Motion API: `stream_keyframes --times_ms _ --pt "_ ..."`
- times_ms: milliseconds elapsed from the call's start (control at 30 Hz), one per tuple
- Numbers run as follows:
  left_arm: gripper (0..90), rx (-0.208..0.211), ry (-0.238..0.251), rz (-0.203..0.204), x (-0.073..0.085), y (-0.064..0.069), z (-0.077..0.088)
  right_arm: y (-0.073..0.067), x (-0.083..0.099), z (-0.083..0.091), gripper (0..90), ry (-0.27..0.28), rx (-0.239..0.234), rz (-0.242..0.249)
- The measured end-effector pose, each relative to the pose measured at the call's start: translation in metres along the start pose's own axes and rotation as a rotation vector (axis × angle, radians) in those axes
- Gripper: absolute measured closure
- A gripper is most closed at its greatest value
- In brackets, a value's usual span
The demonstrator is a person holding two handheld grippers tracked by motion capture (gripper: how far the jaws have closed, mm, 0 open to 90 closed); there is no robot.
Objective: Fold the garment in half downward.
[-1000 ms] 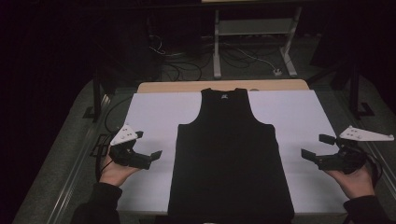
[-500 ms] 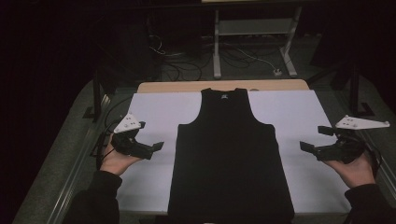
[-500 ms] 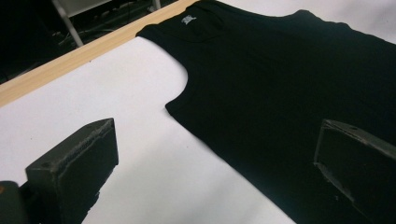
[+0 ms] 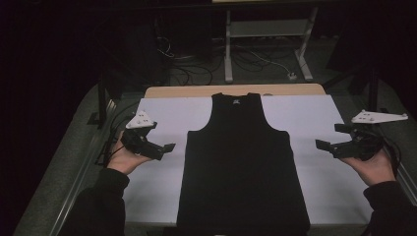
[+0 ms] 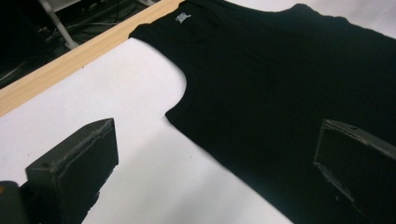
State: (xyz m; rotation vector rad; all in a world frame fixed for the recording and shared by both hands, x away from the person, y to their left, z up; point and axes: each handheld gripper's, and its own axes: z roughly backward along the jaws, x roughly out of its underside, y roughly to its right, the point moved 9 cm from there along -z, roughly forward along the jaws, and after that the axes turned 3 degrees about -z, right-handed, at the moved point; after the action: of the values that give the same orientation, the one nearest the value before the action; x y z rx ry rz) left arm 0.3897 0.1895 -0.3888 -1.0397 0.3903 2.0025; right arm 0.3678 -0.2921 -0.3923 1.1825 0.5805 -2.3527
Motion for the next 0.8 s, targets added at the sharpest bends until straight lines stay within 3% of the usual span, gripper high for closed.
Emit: stream_keyframes --times_ms 67,167,300,667,800 --pt "0.0 0.011 0.015 0.007 -0.004 -0.001 -0.002 0.0 -0.002 -0.001 0.0 -0.005 -0.003 -0.004" --pt "0.0 0.005 -0.014 -0.006 -0.007 -0.005 -0.007 0.001 -0.008 -0.006 0.0 -0.019 -0.006 -0.003" --pt "0.0 0.01 -0.01 0.001 -0.011 -0.009 -0.009 0.002 -0.012 -0.01 0.0 -0.03 -0.008 0.003" --pt "0.0 0.027 -0.053 -0.013 -0.022 -0.021 -0.019 0.001 -0.024 -0.03 0.0 -0.074 -0.017 0.021" --pt "0.0 0.041 -0.063 0.003 -0.025 -0.025 -0.024 0.001 -0.03 -0.036 0.0 -0.085 -0.021 0.022"
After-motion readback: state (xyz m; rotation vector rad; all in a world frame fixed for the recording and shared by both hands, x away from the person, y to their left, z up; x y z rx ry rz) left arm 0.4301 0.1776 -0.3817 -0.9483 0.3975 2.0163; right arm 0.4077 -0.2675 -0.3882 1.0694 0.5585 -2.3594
